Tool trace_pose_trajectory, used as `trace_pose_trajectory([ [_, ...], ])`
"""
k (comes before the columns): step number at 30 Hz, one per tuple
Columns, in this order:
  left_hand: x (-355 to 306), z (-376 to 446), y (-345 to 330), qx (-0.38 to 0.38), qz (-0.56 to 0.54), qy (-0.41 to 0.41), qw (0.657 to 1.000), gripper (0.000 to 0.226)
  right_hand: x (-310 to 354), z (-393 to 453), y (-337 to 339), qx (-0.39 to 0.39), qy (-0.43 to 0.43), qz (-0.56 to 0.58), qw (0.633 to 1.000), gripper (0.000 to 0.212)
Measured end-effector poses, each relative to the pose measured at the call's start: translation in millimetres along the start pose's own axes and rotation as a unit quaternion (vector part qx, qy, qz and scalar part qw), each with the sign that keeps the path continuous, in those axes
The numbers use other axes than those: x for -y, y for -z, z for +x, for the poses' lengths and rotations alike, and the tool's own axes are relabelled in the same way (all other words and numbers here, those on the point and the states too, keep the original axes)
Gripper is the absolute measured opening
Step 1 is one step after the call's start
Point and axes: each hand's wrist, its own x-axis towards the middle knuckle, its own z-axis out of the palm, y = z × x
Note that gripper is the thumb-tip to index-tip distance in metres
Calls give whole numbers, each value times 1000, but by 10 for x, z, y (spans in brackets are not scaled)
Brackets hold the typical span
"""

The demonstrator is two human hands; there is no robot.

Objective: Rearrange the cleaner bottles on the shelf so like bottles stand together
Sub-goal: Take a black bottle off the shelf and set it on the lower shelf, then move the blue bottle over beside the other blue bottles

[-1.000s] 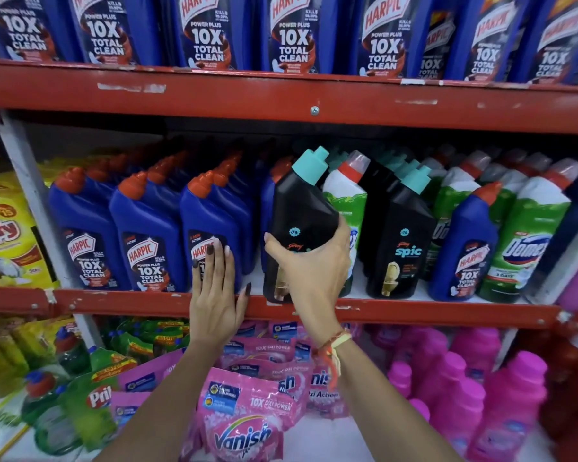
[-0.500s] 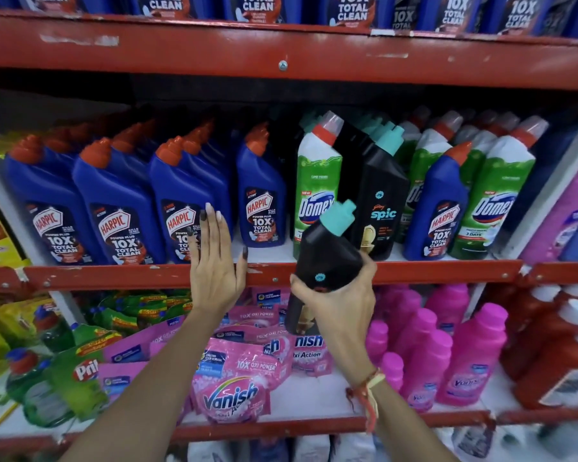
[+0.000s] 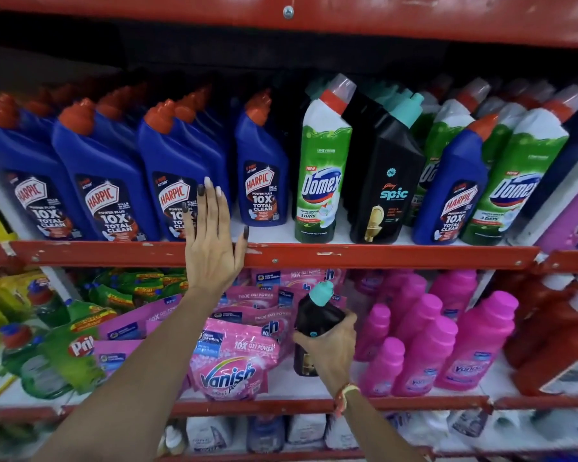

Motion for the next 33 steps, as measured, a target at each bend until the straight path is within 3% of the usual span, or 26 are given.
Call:
trace_pose_trajectory([
  [14,22,-10,-16,-9,12,-22,1000,66,-341,35,-152,8,6,16,1000,84],
  [20,21,-10,13,9,6,-20,1000,67,-215,2,-71,-15,135,-28,990,88],
  [25,18,-14,47,25,4,-23,999,66,131,-40,204,-75,274,-45,958,64],
  [33,8,-1,94,44,-28,-22,998,67,967,448,848,-217,372,71,900,33],
])
